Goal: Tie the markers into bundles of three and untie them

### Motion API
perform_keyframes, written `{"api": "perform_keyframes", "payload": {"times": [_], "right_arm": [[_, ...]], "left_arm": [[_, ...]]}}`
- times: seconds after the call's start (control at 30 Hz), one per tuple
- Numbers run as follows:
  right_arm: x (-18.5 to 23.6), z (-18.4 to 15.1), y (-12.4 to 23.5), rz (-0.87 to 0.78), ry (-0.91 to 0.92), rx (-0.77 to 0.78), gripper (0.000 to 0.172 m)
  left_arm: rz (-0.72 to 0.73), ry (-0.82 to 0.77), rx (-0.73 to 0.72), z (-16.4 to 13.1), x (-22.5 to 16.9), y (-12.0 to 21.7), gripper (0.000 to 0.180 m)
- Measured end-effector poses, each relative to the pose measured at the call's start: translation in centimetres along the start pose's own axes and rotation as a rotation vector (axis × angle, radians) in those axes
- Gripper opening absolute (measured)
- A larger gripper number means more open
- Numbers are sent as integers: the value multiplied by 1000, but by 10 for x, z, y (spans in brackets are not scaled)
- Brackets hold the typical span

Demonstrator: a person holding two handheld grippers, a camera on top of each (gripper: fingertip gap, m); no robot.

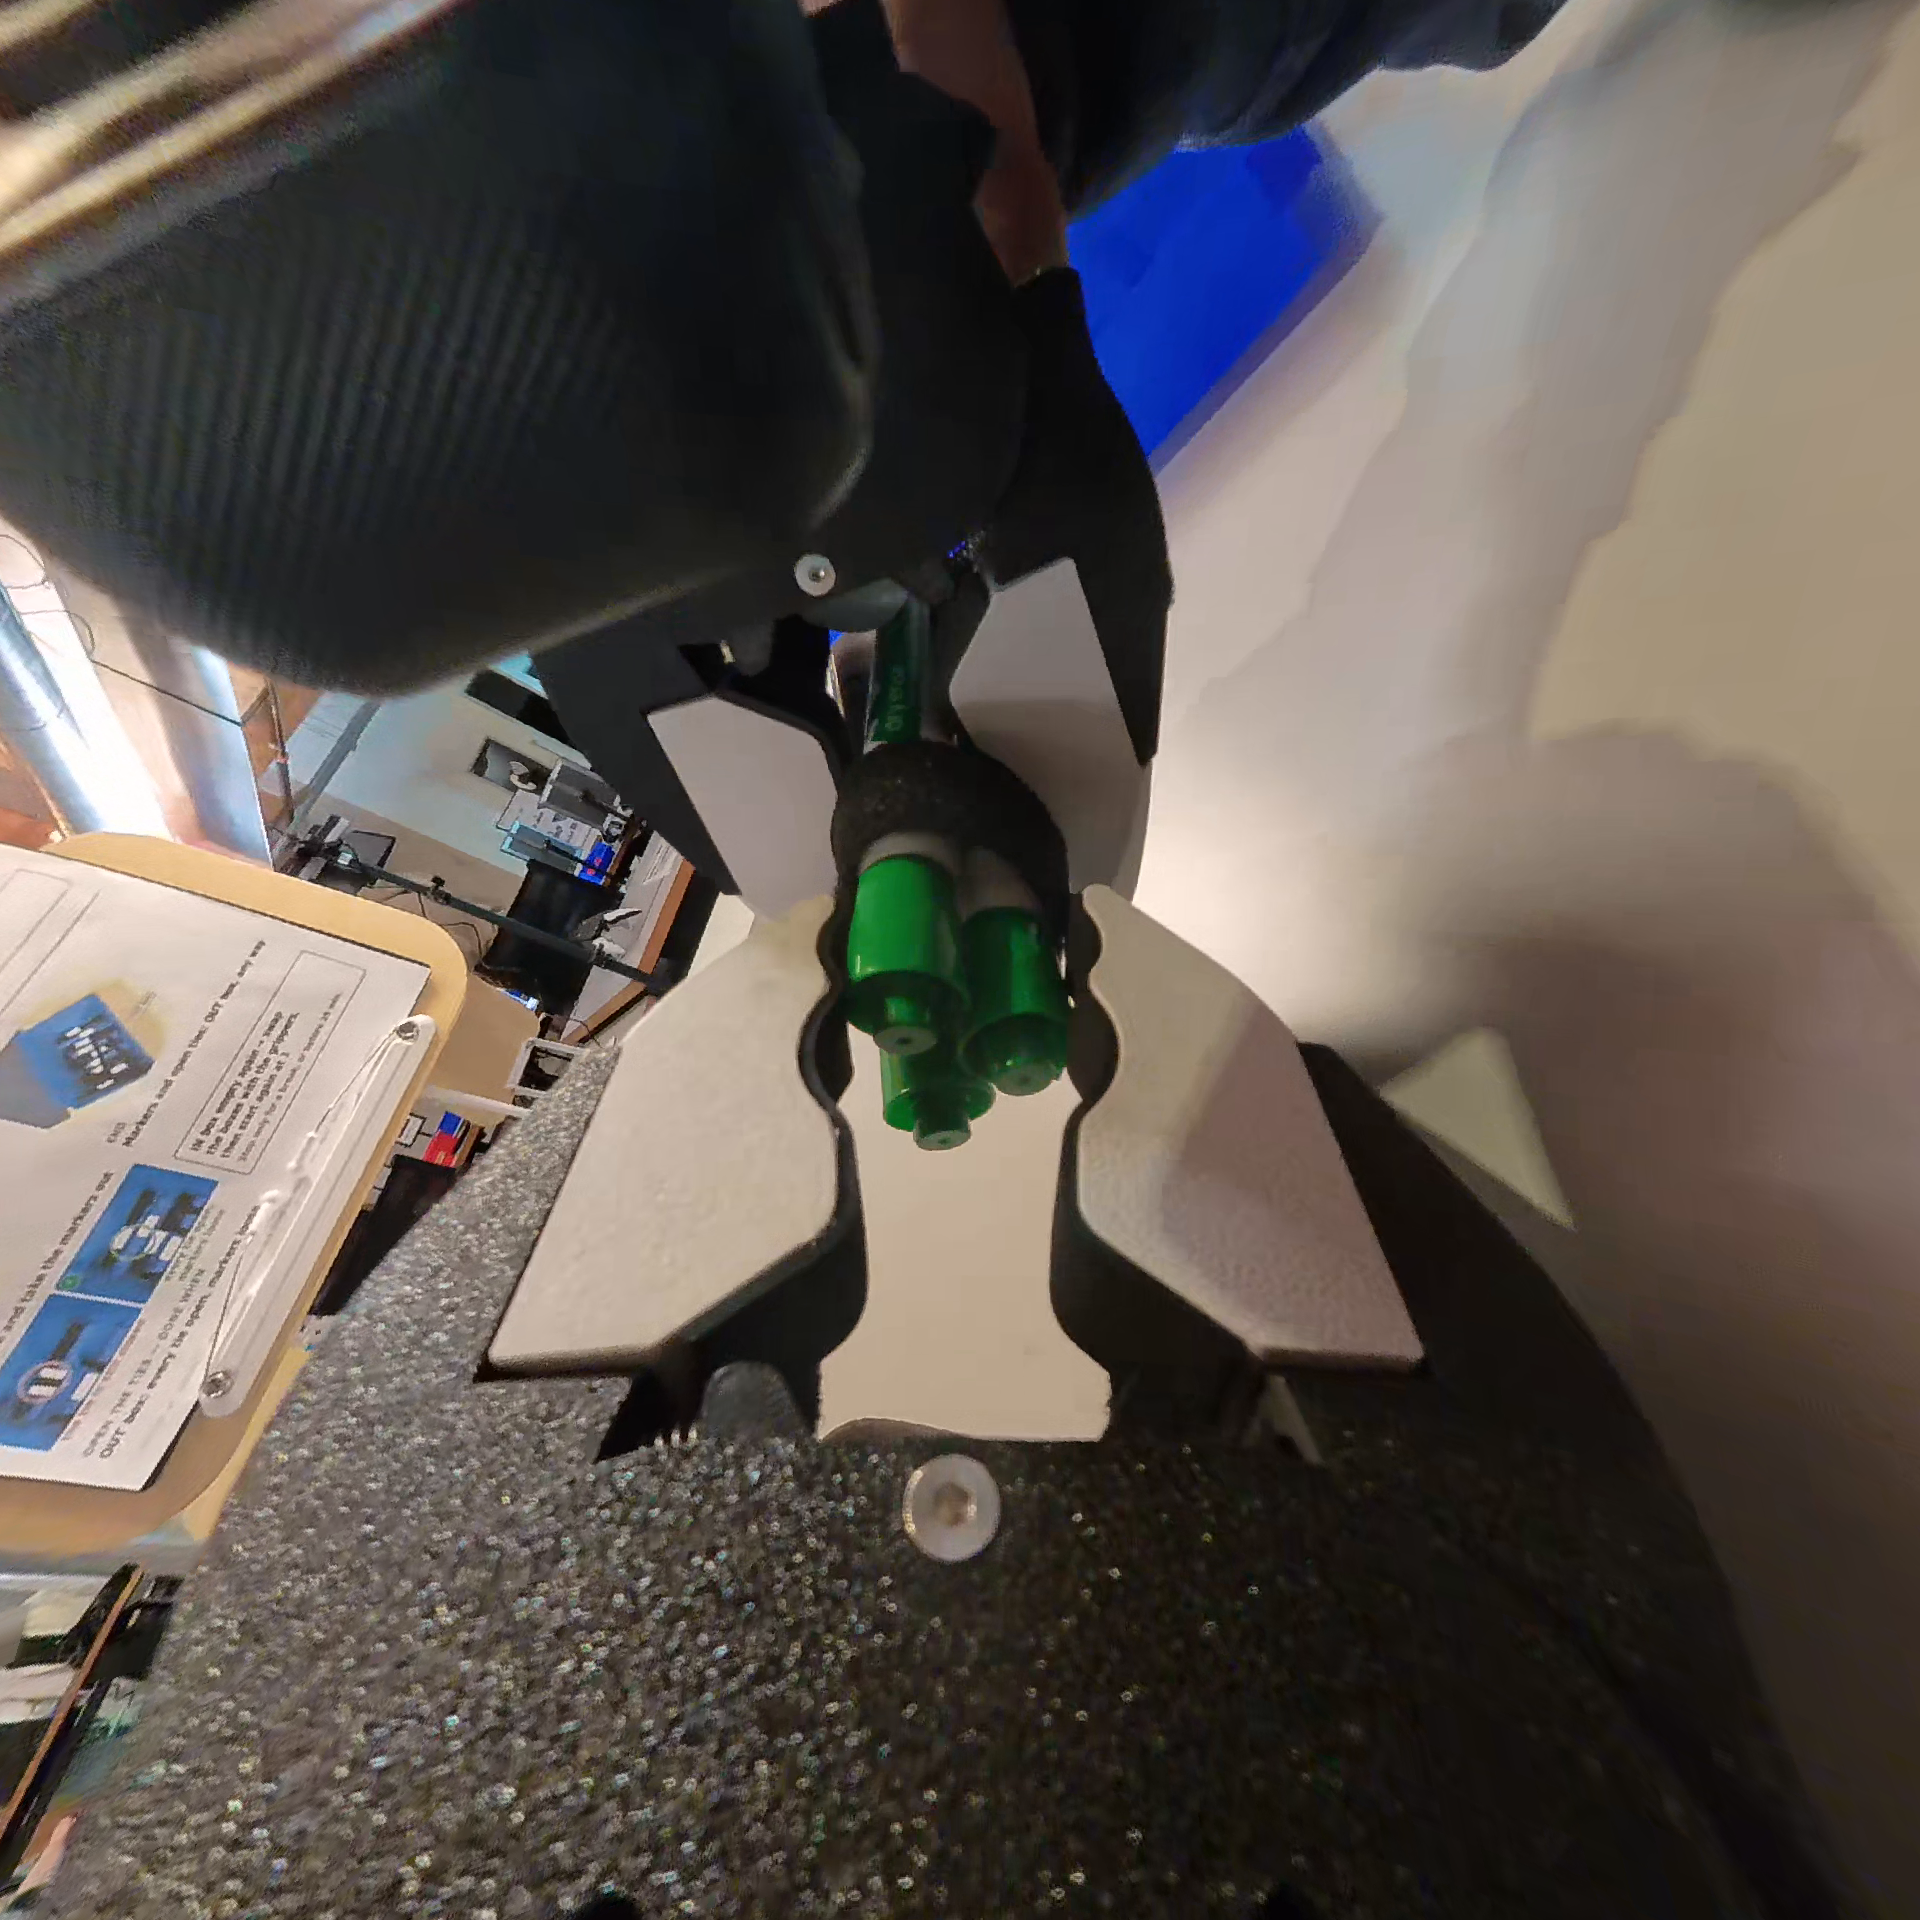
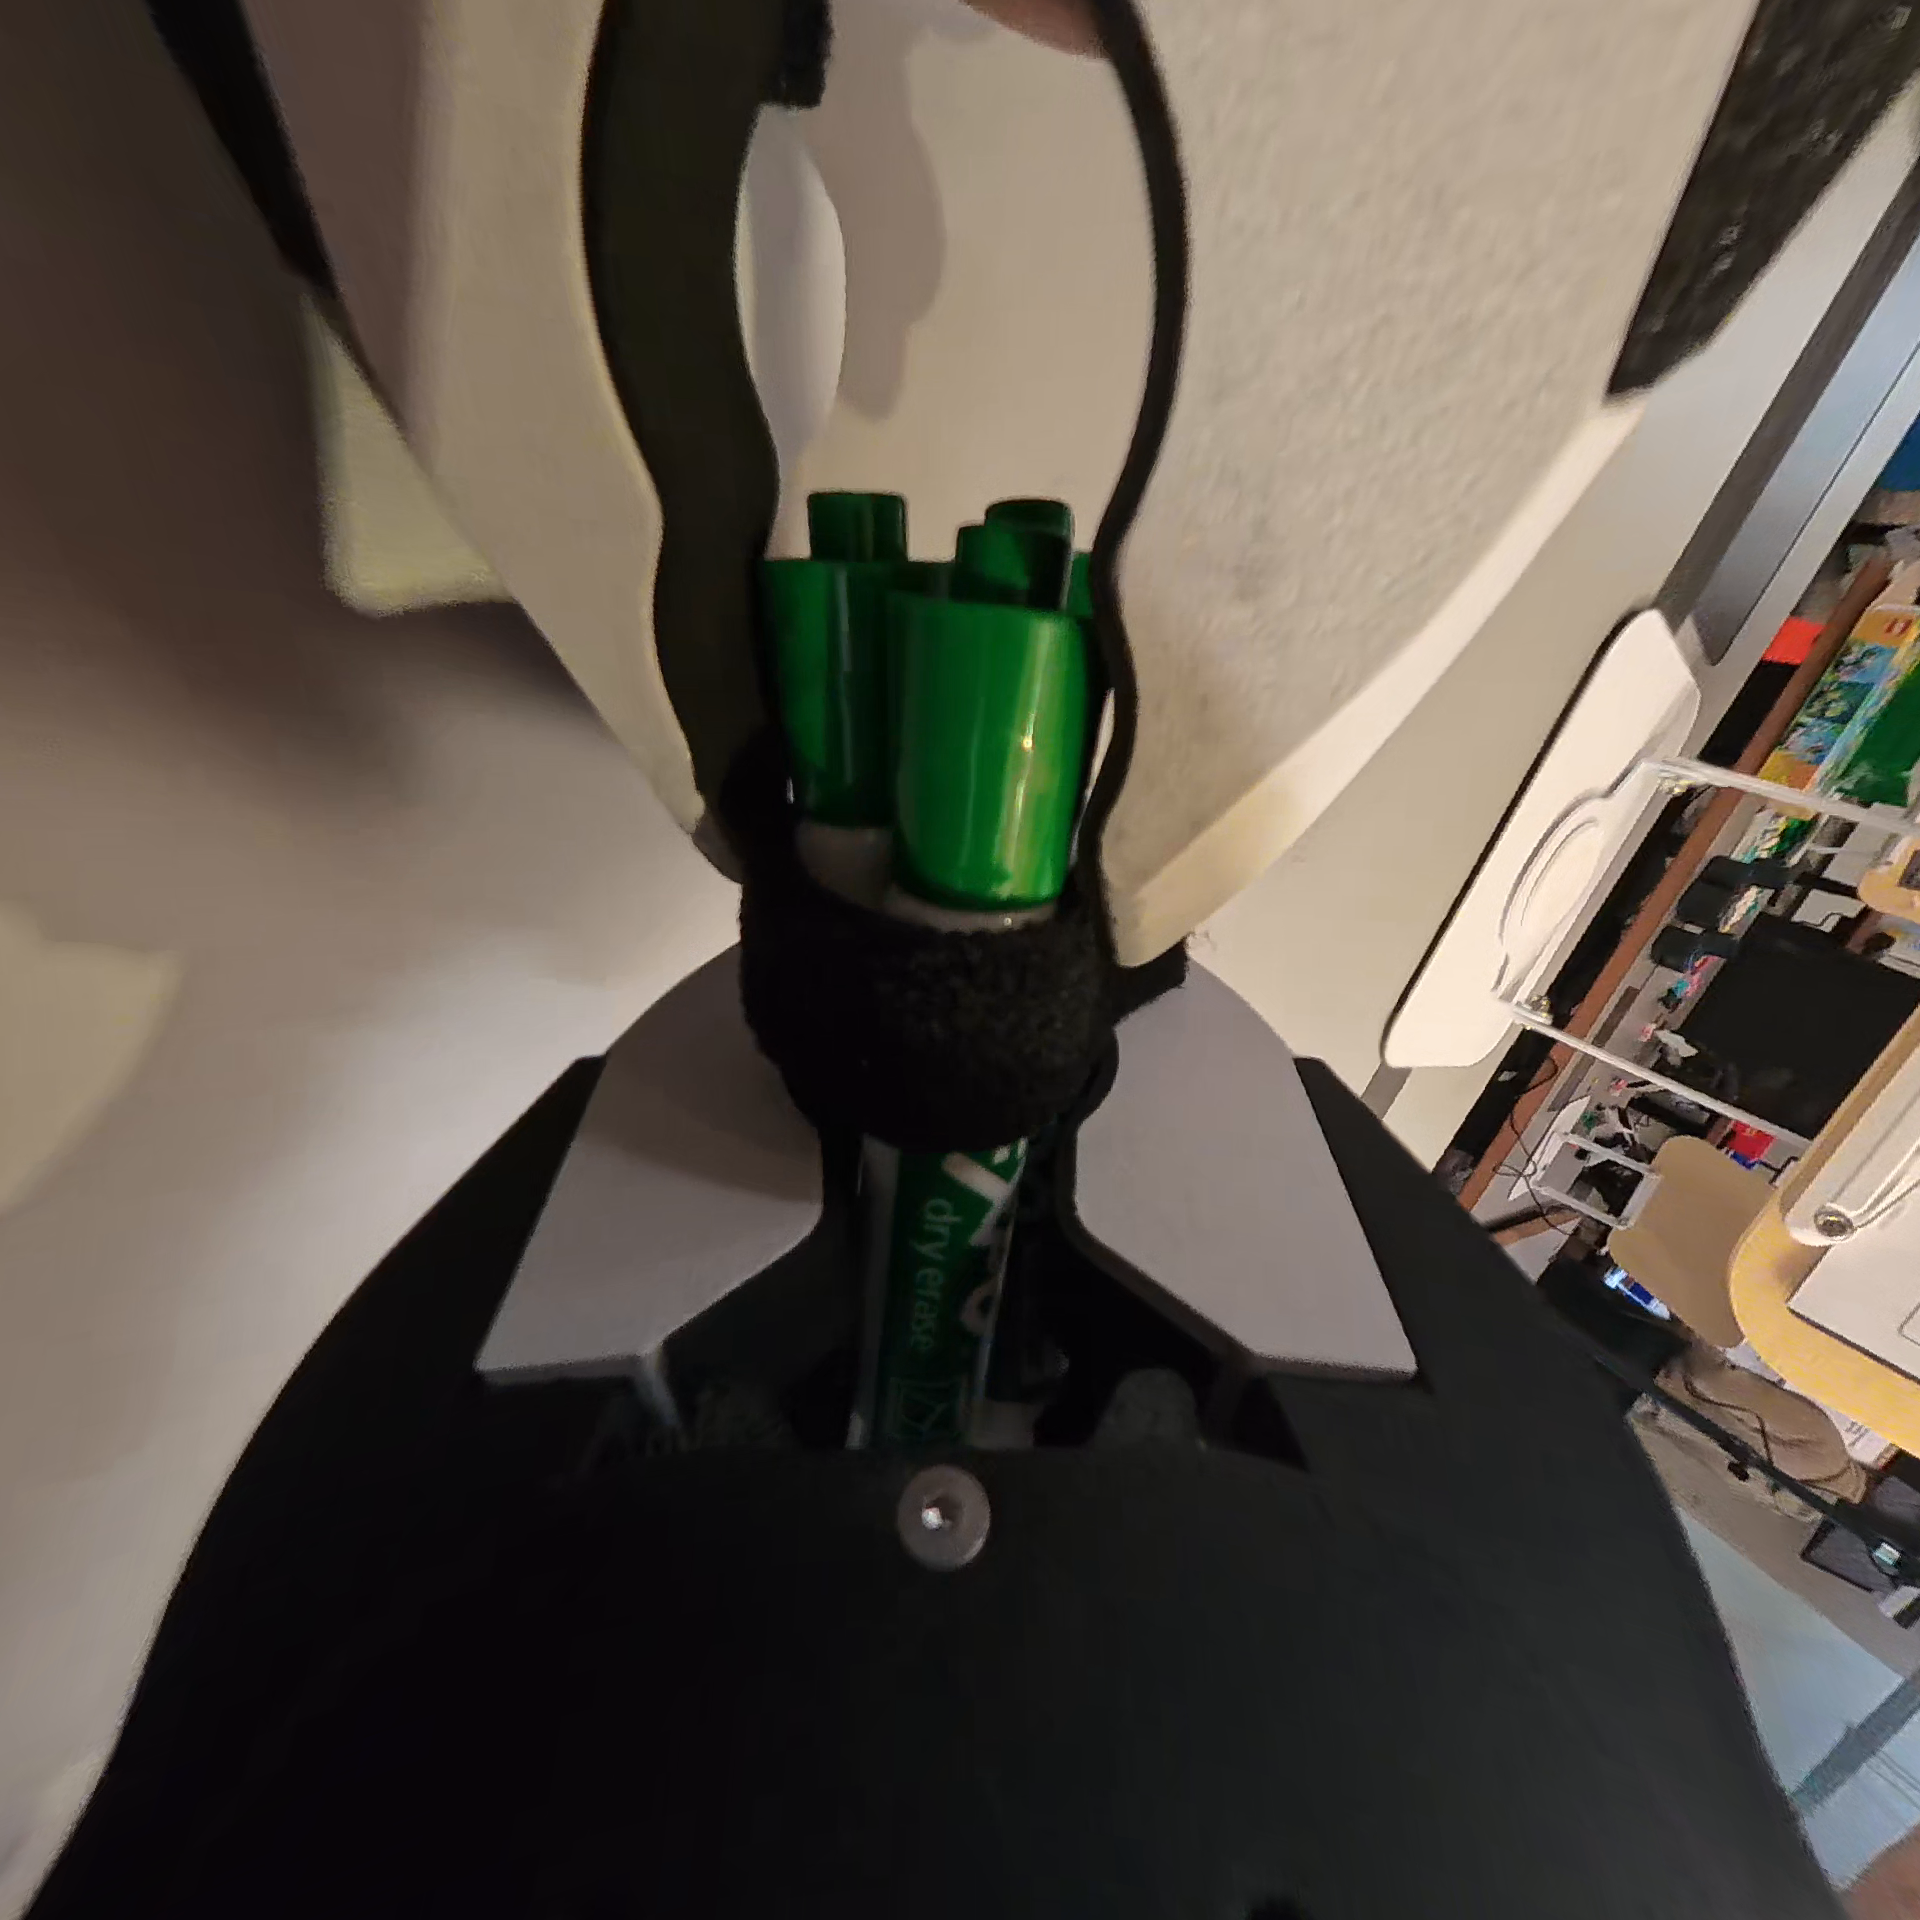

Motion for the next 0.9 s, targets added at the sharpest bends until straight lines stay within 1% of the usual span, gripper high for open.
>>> {"api": "perform_keyframes", "payload": {"times": [0.37, 0.77, 0.9], "right_arm": [[-8, 2, -16, -105, -12, -66, 41], [-11, -2, -17, -196, 22, 33, 41], [-11, -6, -20, -202, 26, 66, 42]], "left_arm": [[-3, 27, 34, -14, 0, -6, 39], [-4, 49, 79, -21, -2, -8, 41], [-12, 49, 108, -26, -4, -10, 40]]}}
Point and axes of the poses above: each gripper's, where its closed fingertips meet, y back along the fingers, z out of its top, x = y × z across the jaws, the point moved 1 cm from there along y, back along the fingers, and after that the axes turned 8 degrees about x, right-handed, at the moved point
